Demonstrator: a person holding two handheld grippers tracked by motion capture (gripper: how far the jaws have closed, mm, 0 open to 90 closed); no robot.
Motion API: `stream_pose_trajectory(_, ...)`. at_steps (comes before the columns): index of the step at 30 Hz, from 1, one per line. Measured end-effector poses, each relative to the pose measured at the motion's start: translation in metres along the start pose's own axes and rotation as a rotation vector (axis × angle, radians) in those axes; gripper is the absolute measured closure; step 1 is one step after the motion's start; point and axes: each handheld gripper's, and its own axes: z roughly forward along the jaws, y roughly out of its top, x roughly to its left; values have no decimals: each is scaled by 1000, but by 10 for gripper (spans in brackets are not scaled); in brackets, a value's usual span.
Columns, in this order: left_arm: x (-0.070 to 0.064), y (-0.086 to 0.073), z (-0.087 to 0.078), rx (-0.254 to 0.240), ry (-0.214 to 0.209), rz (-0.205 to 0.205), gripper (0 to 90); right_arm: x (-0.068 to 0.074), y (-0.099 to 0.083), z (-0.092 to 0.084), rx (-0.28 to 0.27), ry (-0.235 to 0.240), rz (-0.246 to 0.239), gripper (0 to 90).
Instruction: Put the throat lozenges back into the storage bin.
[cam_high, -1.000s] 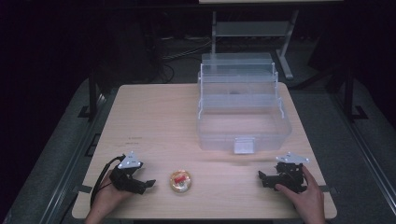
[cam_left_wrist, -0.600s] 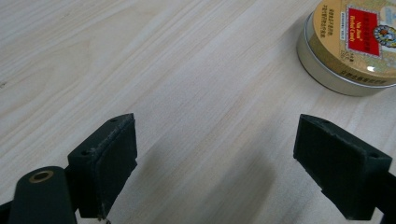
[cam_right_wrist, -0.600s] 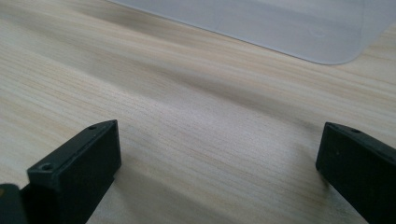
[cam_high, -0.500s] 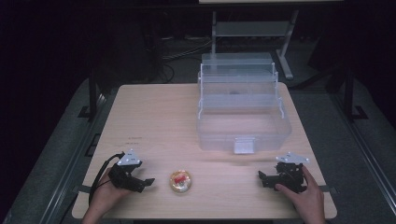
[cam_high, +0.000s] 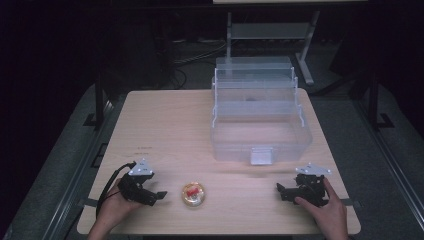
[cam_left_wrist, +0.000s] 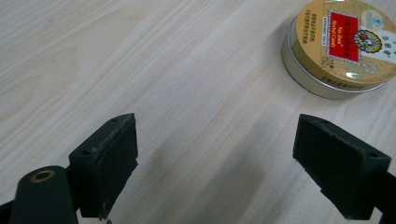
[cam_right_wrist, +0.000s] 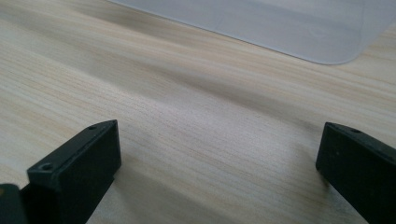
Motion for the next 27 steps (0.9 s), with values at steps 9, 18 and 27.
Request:
stream_pose_trajectory(9,-5,6,-1,9,-25,8,133,0,0,0,0,0,0,0)
stream_pose_trajectory(18,-10,15,1,20,-47,28,133,0,0,0,0,0,0,0)
stream_pose_trajectory(27,-13,22,3,17,-62,41,133,0,0,0,0,0,0,0)
